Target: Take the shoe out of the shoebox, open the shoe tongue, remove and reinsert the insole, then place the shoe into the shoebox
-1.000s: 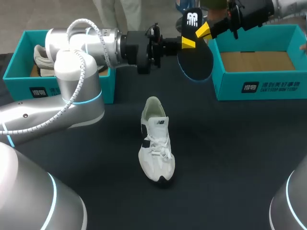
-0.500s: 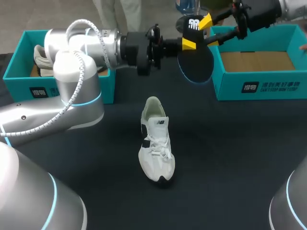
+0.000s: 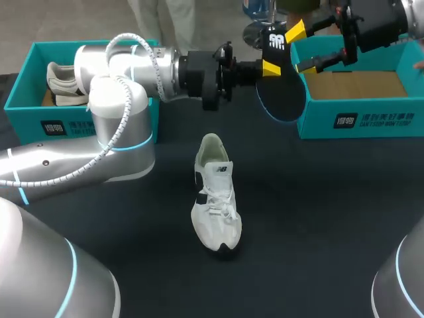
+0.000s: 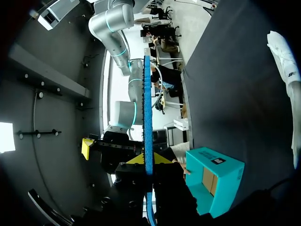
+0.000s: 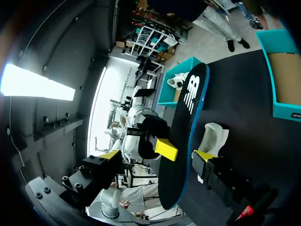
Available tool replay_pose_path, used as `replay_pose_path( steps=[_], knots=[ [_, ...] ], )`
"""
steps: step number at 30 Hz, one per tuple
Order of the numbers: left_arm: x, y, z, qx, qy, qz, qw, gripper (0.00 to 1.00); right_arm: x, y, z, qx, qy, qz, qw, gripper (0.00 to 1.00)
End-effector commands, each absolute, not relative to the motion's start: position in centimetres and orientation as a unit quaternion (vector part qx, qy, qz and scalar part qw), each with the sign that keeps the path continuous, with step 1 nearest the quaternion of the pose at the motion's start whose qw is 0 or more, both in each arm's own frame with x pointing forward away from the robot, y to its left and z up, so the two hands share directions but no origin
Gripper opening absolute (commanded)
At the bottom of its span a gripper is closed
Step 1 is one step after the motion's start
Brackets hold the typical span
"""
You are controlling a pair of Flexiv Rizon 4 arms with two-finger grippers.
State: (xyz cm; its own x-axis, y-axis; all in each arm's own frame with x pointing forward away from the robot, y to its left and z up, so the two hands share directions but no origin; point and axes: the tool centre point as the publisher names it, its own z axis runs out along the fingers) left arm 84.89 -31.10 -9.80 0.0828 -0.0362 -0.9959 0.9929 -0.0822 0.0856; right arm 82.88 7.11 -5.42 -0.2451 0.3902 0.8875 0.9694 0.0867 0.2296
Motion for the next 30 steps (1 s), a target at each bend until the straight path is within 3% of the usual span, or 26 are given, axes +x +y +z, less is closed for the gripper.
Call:
replay_pose_path(
  steps=[1,9,19,30],
  knots=[
    [85.4,-32.5,-11.2,0.53,0.443,-0.51,0.512,0.0,82.0,6.9,-5.5,-0.528,-0.647,-0.453,0.312,1.0],
    [85.1,-28.0,-13.4,0.528,0.442,-0.511,0.515,0.0,82.0,6.9,-5.5,-0.528,-0.647,-0.453,0.312,1.0],
    [80.1,-21.6,-13.0,0.529,0.438,-0.509,0.52,0.0,82.0,6.9,-5.5,-0.528,-0.647,-0.453,0.312,1.0],
    [78.0,-20.1,-13.3,0.528,0.436,-0.51,0.521,0.0,82.0,6.9,-5.5,-0.528,-0.647,-0.453,0.312,1.0]
  ],
)
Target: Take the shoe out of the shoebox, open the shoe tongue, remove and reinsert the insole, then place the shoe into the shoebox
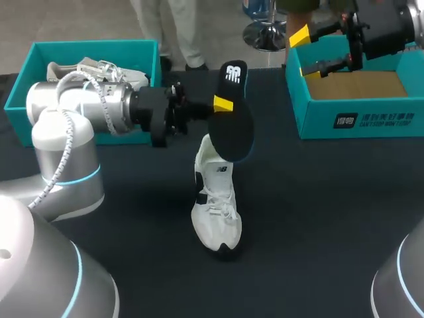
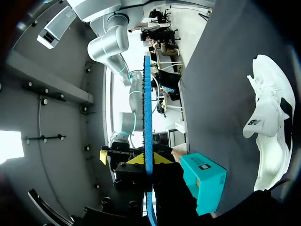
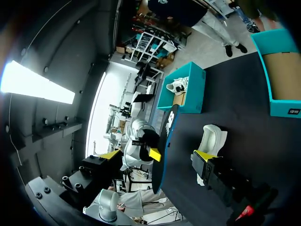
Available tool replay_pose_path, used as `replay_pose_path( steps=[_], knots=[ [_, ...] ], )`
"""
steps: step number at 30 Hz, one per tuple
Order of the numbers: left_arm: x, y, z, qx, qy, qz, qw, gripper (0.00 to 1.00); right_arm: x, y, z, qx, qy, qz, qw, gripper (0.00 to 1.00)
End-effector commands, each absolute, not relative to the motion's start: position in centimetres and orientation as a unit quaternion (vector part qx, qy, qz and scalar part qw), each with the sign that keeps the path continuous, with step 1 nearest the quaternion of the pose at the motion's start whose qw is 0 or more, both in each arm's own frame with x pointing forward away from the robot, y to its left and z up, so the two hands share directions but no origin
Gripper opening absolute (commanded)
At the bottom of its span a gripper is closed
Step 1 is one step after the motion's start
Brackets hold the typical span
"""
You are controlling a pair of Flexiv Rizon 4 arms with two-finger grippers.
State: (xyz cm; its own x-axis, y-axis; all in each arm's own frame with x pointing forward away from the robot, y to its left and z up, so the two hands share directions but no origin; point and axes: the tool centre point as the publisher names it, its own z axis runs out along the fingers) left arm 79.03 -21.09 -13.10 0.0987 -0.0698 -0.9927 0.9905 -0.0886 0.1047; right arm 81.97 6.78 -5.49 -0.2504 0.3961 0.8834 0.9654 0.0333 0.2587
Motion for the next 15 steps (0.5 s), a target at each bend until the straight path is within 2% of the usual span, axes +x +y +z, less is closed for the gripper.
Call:
replay_pose_path(
  steps=[1,15],
  knots=[
    [78.04,-20.03,-13.35,0.529,0.436,-0.509,0.521,0.0,82.0,6.88,-5.49,-0.528,-0.647,-0.453,0.312,1.0],
    [78.3,-20.49,-13.38,0.53,0.434,-0.507,0.523,0.0,82.0,6.88,-5.49,-0.528,-0.647,-0.453,0.312,1.0]
  ],
)
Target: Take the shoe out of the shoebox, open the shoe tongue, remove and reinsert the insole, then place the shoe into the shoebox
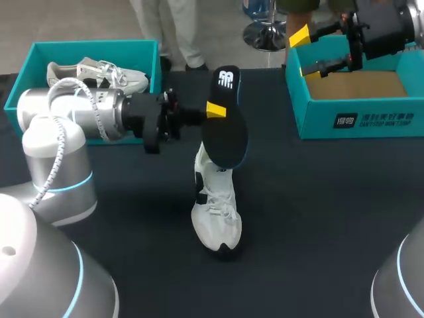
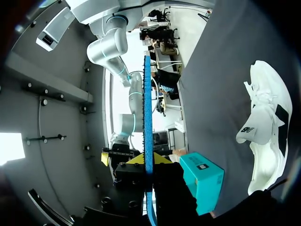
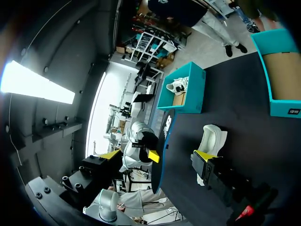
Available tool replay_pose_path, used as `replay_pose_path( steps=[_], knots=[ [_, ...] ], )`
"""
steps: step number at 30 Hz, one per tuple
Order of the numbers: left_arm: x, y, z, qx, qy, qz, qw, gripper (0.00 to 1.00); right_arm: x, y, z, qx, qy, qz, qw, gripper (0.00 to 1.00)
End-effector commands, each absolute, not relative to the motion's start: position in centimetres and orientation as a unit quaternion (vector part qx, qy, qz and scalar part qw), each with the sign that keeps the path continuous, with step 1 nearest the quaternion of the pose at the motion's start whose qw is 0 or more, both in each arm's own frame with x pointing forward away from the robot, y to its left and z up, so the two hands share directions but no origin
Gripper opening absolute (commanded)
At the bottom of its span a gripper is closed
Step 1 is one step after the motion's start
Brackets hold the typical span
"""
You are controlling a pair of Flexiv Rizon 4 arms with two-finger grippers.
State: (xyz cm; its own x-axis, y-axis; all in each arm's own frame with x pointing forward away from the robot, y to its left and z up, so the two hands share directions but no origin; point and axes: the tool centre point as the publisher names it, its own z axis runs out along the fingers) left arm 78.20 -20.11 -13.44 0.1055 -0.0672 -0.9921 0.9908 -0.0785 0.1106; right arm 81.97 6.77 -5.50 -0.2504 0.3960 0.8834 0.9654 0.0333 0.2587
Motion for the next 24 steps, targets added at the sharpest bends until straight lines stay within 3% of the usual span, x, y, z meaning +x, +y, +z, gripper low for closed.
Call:
replay_pose_path(
  steps=[1,24],
  knots=[
    [78.3,-20.5,-13.3,0.53,0.434,-0.507,0.523,0.0,82.0,6.9,-5.5,-0.528,-0.647,-0.453,0.312,1.0],
    [78.6,-20.6,-12.0,0.533,0.433,-0.506,0.522,0.0,82.0,6.9,-5.5,-0.528,-0.647,-0.453,0.312,1.0]
  ],
)
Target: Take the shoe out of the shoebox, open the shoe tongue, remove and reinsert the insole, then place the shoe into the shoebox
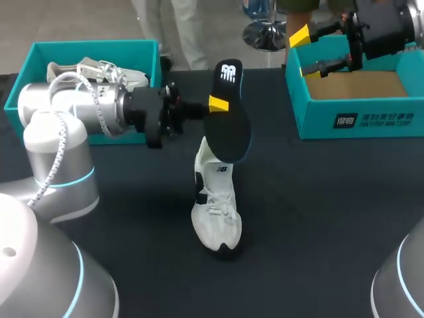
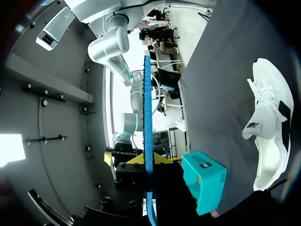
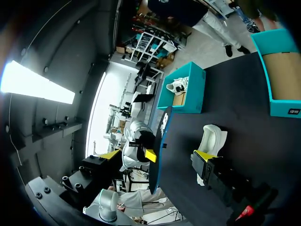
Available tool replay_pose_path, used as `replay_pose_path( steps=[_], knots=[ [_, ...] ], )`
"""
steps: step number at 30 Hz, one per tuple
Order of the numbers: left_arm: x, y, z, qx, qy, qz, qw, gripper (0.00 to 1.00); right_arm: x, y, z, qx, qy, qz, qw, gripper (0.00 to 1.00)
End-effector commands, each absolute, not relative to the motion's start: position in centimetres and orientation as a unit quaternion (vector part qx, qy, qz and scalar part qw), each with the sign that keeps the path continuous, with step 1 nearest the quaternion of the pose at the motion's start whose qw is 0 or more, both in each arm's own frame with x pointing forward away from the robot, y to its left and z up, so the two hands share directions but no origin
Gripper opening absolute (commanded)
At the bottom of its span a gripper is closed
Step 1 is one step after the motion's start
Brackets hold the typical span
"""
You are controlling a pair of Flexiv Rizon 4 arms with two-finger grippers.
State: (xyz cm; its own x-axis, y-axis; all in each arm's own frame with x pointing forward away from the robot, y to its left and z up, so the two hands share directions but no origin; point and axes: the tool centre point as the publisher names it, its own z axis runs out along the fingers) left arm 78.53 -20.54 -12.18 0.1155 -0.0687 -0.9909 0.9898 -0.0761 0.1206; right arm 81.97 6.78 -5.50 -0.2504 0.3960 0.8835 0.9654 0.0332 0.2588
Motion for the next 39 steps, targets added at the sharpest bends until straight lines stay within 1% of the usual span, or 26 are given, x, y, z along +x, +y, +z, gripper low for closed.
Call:
replay_pose_path(
  steps=[1,12,22,30,39],
  knots=[
    [78.6,-20.5,-12.0,0.533,0.433,-0.508,0.519,0.0,82.0,6.9,-5.5,-0.528,-0.647,-0.453,0.312,1.0],
    [78.4,-20.1,-10.9,0.542,0.424,-0.494,0.531,0.0,82.0,6.9,-5.5,-0.528,-0.647,-0.453,0.312,1.0],
    [78.5,-20.5,-10.4,0.548,0.426,-0.491,0.527,0.0,82.0,6.9,-5.5,-0.528,-0.647,-0.453,0.312,1.0],
    [78.5,-21.0,-10.7,0.553,0.436,-0.494,0.511,0.0,82.0,6.9,-5.5,-0.528,-0.647,-0.453,0.312,1.0],
    [78.4,-20.3,-11.1,0.546,0.434,-0.497,0.517,0.0,82.0,6.9,-5.5,-0.528,-0.647,-0.453,0.312,1.0]
  ],
)
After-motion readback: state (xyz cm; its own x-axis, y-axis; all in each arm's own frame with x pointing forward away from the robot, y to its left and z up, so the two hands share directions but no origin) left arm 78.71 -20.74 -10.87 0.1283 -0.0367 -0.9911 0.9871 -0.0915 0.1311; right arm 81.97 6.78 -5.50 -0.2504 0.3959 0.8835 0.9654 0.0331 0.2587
